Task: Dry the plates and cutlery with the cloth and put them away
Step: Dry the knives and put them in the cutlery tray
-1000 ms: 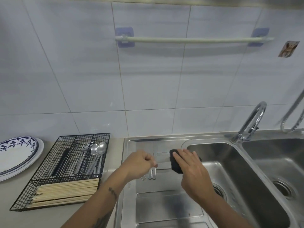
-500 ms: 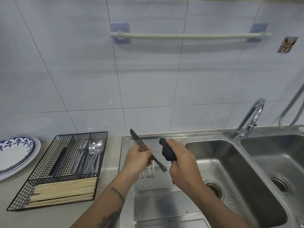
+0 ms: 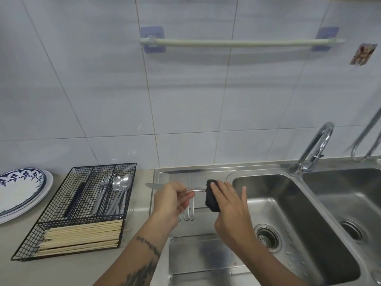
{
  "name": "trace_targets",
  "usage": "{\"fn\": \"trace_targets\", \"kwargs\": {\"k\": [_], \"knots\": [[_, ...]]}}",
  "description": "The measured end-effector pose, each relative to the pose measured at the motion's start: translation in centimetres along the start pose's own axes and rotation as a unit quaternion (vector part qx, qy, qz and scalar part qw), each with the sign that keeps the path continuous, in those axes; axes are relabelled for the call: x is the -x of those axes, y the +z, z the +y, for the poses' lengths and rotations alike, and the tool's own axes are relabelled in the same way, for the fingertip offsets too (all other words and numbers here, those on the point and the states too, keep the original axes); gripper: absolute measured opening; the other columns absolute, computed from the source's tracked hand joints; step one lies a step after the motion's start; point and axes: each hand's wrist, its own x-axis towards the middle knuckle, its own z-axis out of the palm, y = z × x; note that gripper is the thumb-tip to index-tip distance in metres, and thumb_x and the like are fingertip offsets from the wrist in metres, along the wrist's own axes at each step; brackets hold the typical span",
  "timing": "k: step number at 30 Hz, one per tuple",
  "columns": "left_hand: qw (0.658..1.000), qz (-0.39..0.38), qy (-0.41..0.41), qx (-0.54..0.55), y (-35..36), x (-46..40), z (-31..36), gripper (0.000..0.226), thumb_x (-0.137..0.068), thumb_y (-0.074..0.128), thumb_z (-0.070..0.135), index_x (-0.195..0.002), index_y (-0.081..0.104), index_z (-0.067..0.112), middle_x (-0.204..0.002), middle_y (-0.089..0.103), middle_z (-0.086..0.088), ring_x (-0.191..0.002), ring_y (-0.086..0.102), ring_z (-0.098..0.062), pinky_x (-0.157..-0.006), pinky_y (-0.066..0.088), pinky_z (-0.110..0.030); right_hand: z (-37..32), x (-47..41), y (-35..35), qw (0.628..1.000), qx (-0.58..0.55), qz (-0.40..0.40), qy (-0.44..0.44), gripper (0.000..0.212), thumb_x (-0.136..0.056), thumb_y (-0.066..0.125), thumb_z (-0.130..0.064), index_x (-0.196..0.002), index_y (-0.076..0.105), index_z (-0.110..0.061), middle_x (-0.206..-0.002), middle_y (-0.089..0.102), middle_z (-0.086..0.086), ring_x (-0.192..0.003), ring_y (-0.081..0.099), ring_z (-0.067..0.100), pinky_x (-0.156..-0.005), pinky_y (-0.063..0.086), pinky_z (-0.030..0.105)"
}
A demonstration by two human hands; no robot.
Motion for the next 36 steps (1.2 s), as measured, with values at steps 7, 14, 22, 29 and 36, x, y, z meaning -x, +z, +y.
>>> {"fn": "trace_targets", "kwargs": {"k": [7,14,22,29,36], "knots": [[0.997,-0.055,-0.051,0.006,1.1,1.0,0.4,0.015,-0.090,0.053,0.004,-0.095,0.067,0.008,-0.069,0.073,-0.009,-0.063,0.074,-0.022,-0.061,0.053,-0.034,-0.5,0.3,0.2,0.995,-0.078,0.040,-0.050,0.074,-0.066,0.066,0.002,-0.136,0.056,-0.018,-0.129,0.058,0.003,-0.118,0.052,0.026,-0.111,0.033,0.050],[0.992,-0.124,0.004,-0.019,0.5,0.9,-0.1,0.013,-0.098,0.059,0.002,-0.107,0.066,-0.004,-0.098,0.077,-0.020,-0.090,0.077,-0.027,-0.075,0.060,-0.034,1.1,-1.2,-0.6,0.991,-0.127,0.036,0.011,0.059,-0.073,0.055,0.008,-0.122,0.063,-0.022,-0.099,0.059,0.001,-0.091,0.055,0.026,-0.084,0.046,0.042],[0.997,-0.049,0.046,-0.034,0.9,-0.1,-0.7,0.012,-0.092,0.069,0.011,-0.096,0.076,0.002,-0.089,0.079,-0.013,-0.083,0.077,-0.024,-0.078,0.057,-0.035,-1.7,-0.4,0.0,0.995,-0.007,0.032,-0.097,0.077,-0.070,0.055,-0.006,-0.146,0.045,-0.018,-0.146,0.049,0.002,-0.138,0.042,0.023,-0.117,0.025,0.053],[0.999,-0.027,0.042,-0.022,-0.7,-0.8,-1.7,0.012,-0.096,0.064,0.012,-0.098,0.074,0.006,-0.086,0.079,-0.010,-0.080,0.077,-0.018,-0.078,0.054,-0.033,-0.7,-0.1,0.5,0.998,0.036,-0.010,-0.055,0.087,-0.070,0.064,-0.005,-0.151,0.036,-0.018,-0.155,0.039,0.004,-0.144,0.032,0.028,-0.118,0.009,0.053],[0.998,0.003,0.058,-0.022,-1.5,-2.0,-1.0,0.009,-0.095,0.065,0.008,-0.097,0.071,0.001,-0.080,0.078,-0.011,-0.075,0.077,-0.021,-0.074,0.056,-0.032,0.0,-0.6,1.2,0.996,0.040,-0.040,-0.069,0.089,-0.077,0.064,-0.010,-0.155,0.024,-0.023,-0.160,0.027,0.000,-0.148,0.021,0.024,-0.120,-0.001,0.048]]}}
